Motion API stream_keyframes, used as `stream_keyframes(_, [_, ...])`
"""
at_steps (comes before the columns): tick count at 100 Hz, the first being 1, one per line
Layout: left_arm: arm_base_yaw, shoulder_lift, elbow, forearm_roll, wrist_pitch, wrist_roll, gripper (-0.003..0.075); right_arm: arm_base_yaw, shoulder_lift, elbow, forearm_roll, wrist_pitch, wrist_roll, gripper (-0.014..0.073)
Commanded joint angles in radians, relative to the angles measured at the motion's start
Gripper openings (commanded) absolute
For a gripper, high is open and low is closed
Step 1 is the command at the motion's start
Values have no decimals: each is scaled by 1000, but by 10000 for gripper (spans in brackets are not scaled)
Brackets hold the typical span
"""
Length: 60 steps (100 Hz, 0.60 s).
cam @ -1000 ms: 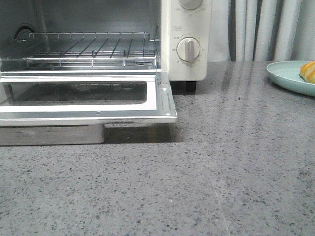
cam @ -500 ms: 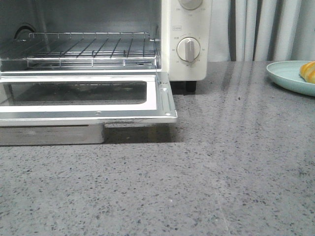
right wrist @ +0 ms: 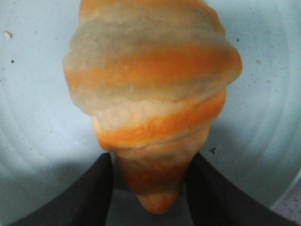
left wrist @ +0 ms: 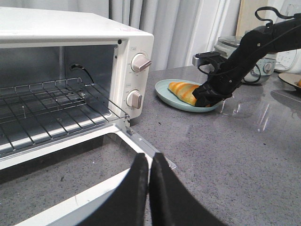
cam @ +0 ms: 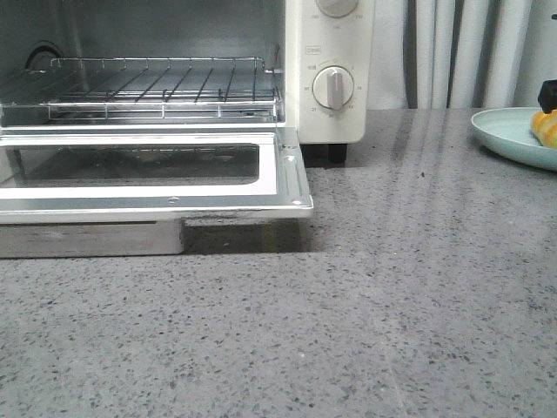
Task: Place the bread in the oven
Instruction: 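Lower the right gripper onto the croissant on the blue plate and grasp it, then lift the croissant with the right gripper and carry it into the oven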
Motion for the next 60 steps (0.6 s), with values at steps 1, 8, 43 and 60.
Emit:
stream_keyframes(1, [1, 9, -33, -36, -39, -1, -22, -6, -17, -27, 0, -32, 3, 316])
stream_keyframes(8, [1, 9, -33, -36, -35, -1, -22, -6, -14, -27, 0, -36, 3, 316])
stream_keyframes(43, [1, 9, -33, -36, -35, -1, -22, -6, 27, -27, 2, 7, 3, 11])
stream_keyframes(60, [1, 9, -33, -36, -35, -1, -22, -6, 1, -27, 2, -26, 3, -71])
